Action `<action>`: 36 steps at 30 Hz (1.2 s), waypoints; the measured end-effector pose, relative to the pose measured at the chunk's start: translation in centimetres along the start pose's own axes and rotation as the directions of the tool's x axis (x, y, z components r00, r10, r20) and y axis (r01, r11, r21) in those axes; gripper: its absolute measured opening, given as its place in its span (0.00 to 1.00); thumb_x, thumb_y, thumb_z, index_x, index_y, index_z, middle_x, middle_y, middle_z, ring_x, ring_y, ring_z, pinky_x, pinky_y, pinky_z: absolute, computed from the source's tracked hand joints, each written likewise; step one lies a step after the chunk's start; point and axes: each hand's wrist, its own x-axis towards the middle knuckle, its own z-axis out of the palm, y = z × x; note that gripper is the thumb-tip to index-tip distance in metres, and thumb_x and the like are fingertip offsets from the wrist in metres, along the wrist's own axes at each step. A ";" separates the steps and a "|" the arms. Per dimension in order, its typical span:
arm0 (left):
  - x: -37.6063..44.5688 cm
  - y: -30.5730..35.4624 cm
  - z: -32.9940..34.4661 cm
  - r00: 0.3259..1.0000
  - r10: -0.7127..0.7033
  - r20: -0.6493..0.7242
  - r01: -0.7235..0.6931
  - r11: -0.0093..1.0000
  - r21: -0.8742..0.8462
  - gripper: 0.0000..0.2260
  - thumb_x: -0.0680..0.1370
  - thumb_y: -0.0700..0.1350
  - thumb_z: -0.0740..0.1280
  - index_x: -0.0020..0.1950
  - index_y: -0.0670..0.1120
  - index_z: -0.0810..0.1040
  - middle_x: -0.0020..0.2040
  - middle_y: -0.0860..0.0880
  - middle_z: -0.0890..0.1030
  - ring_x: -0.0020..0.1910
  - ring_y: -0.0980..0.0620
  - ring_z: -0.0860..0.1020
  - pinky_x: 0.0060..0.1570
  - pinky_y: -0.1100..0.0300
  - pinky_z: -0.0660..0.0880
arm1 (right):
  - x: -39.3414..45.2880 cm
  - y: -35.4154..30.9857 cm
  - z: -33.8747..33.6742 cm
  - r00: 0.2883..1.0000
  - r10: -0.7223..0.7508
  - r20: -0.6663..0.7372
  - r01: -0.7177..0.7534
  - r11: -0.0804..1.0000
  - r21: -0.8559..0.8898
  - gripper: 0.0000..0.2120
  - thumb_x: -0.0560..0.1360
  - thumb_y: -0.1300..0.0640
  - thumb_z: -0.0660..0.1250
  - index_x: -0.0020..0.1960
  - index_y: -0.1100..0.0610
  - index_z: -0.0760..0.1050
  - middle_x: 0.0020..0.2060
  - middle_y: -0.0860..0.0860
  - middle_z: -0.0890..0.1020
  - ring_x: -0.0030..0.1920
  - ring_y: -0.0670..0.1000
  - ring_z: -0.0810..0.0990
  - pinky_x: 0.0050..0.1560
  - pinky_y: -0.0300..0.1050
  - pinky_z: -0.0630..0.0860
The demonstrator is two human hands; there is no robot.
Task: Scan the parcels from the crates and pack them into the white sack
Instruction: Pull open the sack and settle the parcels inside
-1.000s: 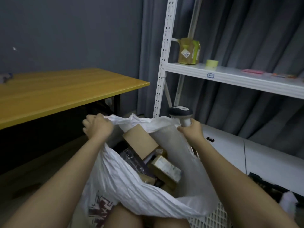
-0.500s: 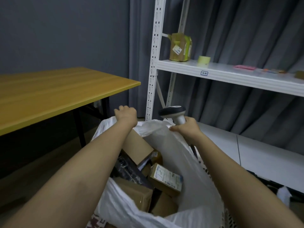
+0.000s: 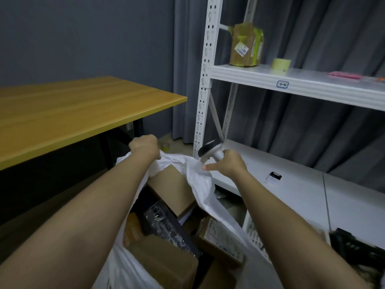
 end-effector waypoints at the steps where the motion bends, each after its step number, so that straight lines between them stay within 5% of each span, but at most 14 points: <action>1: 0.1 -0.4 0.2 1.000 -0.011 -0.008 0.010 0.999 -0.040 0.09 0.75 0.48 0.69 0.48 0.43 0.76 0.40 0.47 0.75 0.44 0.47 0.76 0.40 0.57 0.70 | -0.1 -0.1 0.4 1.000 0.002 0.011 -0.002 1.000 0.017 0.33 0.63 0.40 0.78 0.59 0.58 0.73 0.49 0.50 0.76 0.48 0.53 0.75 0.44 0.46 0.70; 4: 0.1 -1.6 0.5 0.995 -0.045 -0.094 0.028 0.986 -0.167 0.07 0.78 0.41 0.63 0.53 0.42 0.78 0.43 0.45 0.76 0.41 0.46 0.74 0.40 0.56 0.69 | -0.5 -1.0 1.8 1.000 -0.025 0.012 0.025 0.998 0.056 0.33 0.60 0.38 0.79 0.53 0.57 0.71 0.48 0.49 0.78 0.48 0.51 0.77 0.43 0.45 0.72; 9: -1.4 -3.1 -0.3 0.970 -0.044 -0.238 -0.040 0.940 -0.338 0.10 0.78 0.41 0.58 0.55 0.44 0.76 0.50 0.43 0.79 0.45 0.43 0.74 0.40 0.56 0.67 | -1.8 -2.7 5.1 0.997 -0.076 0.023 0.075 0.997 0.035 0.34 0.60 0.40 0.80 0.57 0.56 0.73 0.50 0.50 0.80 0.50 0.52 0.80 0.44 0.46 0.75; 13: -3.3 -4.8 -1.7 0.954 -0.070 -0.291 -0.051 0.920 -0.388 0.10 0.78 0.44 0.57 0.55 0.43 0.74 0.52 0.41 0.79 0.49 0.40 0.76 0.43 0.54 0.69 | -2.7 -2.0 8.1 0.999 -0.049 -0.011 0.045 0.974 -0.222 0.31 0.68 0.47 0.77 0.64 0.55 0.68 0.58 0.53 0.77 0.59 0.56 0.78 0.55 0.51 0.77; 17: -4.7 -6.6 -2.6 0.941 -0.094 -0.326 -0.041 0.922 -0.384 0.10 0.79 0.44 0.57 0.56 0.42 0.74 0.51 0.41 0.78 0.47 0.40 0.75 0.43 0.54 0.66 | -3.4 -0.5 8.8 0.988 -0.088 -0.124 0.029 0.909 -0.416 0.18 0.79 0.59 0.62 0.67 0.56 0.67 0.61 0.56 0.76 0.61 0.57 0.77 0.57 0.50 0.74; 24: -4.6 -6.6 -2.4 0.938 0.063 -0.342 -0.074 0.997 -0.018 0.14 0.77 0.40 0.63 0.62 0.41 0.70 0.61 0.40 0.72 0.61 0.40 0.69 0.45 0.53 0.67 | -3.8 -1.2 3.5 0.925 -0.111 -0.364 0.129 0.991 0.026 0.11 0.73 0.63 0.64 0.55 0.57 0.75 0.44 0.54 0.80 0.42 0.56 0.76 0.40 0.45 0.69; 29: -2.5 -6.1 -3.0 0.885 0.013 -0.466 -0.160 0.947 -0.278 0.06 0.80 0.45 0.58 0.48 0.43 0.70 0.48 0.40 0.79 0.45 0.38 0.77 0.36 0.54 0.64 | -2.9 -2.8 -0.6 0.847 -0.072 -0.526 0.223 0.948 0.228 0.11 0.75 0.63 0.63 0.56 0.57 0.74 0.44 0.53 0.80 0.42 0.54 0.75 0.41 0.44 0.69; 36: 0.3 -6.6 -6.1 0.760 -0.242 -0.604 -0.242 0.757 -0.607 0.08 0.81 0.43 0.55 0.54 0.40 0.68 0.52 0.37 0.76 0.50 0.34 0.75 0.41 0.52 0.62 | 1.1 -3.5 -6.5 0.771 0.098 -0.629 0.208 0.895 0.395 0.11 0.75 0.63 0.64 0.56 0.59 0.76 0.51 0.57 0.82 0.52 0.59 0.79 0.47 0.42 0.67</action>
